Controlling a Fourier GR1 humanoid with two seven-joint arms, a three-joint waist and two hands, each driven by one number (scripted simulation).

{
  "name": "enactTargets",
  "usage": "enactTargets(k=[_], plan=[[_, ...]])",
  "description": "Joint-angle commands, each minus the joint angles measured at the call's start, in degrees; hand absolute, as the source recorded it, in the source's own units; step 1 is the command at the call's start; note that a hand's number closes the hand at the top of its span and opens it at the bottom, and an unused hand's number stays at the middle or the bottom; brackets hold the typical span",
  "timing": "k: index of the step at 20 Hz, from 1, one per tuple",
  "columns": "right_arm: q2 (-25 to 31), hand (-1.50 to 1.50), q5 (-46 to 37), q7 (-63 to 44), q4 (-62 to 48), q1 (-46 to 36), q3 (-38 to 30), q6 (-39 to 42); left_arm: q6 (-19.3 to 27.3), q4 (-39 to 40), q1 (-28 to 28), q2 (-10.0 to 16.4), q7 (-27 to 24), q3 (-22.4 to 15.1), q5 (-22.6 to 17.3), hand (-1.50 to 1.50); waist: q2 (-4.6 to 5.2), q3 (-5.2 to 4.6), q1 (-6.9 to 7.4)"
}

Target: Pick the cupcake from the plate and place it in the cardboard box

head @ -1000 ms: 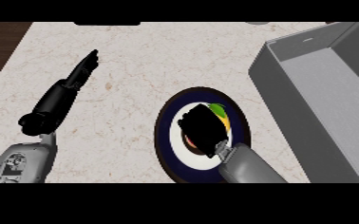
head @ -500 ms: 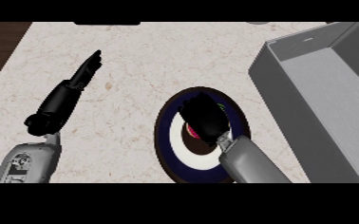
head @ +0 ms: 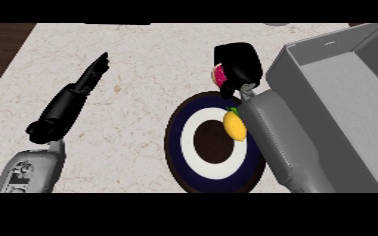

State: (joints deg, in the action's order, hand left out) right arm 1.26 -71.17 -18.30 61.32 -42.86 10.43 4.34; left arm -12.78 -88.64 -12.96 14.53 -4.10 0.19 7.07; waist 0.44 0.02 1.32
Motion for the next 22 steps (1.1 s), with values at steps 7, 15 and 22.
enactTargets(k=[7,15,22], plan=[[0.84,1.50,-2.33,-14.52,4.87,-8.74,-9.40,-5.91,0.83,0.50,1.73,-0.33,-0.58,1.20,0.55,0.00,-0.66,-0.03,-1.37],[9.67,1.50,-1.89,-20.07,4.52,-11.63,-20.15,-9.79,0.02,1.58,1.83,0.27,-3.08,1.82,0.80,0.00,-0.30,-0.03,-1.04],[18.95,1.50,2.73,-15.91,4.24,-8.88,-26.15,-7.66,0.37,0.47,0.50,-1.26,0.20,0.62,1.81,0.00,-0.40,-0.02,-1.39]])
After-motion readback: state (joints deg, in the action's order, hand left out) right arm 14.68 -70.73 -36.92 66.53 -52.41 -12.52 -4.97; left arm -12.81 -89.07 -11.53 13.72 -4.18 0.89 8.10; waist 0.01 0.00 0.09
